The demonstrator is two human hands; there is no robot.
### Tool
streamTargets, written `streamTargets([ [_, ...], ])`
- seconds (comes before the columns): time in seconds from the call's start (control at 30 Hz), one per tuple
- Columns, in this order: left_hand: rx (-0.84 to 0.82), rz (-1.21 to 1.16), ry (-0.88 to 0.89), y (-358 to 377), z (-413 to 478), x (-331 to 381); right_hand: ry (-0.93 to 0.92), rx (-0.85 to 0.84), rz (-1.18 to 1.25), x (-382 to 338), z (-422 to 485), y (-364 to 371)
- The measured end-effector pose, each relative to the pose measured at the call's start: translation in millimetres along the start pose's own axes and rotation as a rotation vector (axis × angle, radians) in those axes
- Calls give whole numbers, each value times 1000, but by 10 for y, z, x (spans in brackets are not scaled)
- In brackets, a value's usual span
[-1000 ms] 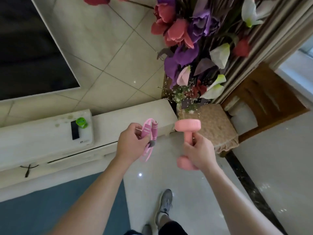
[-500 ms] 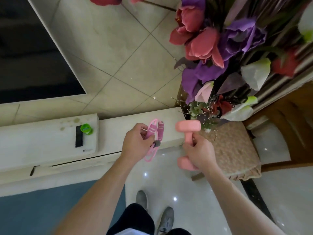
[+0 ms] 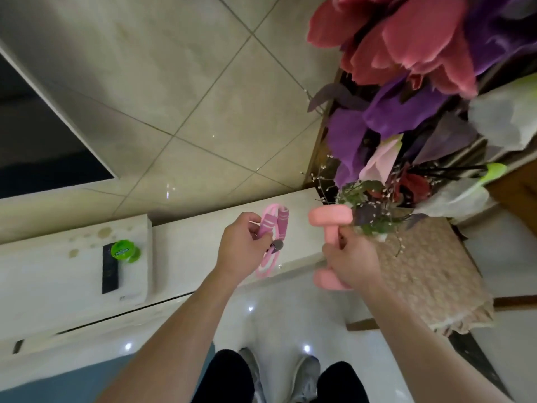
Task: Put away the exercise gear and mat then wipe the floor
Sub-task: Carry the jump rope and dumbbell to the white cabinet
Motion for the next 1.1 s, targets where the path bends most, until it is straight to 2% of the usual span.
streamTargets([
  [0.37, 13, -146, 0, 931, 1079, -1094, 16, 37, 9, 936, 1204, 1105],
  [0.73, -15, -260, -5, 1911, 2226, -2216, -50, 90, 29, 1758, 2442, 2082],
  [0.9, 5, -271, 29, 2183, 2610, -2573, -59, 75, 35, 2073, 2880, 2398],
  [1.1, 34, -326, -12, 2414, 2941, -2892, -73, 30, 82, 2232, 3188, 2603],
])
Point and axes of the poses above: each hand's wrist, its own z-axis towards the middle knuckle, its own y-axis out of the palm, x = y × z, the point moved 7 cm from there along z, towards the middle knuckle, and after that the axes turned 2 degrees about -x, right-handed, at the moved point
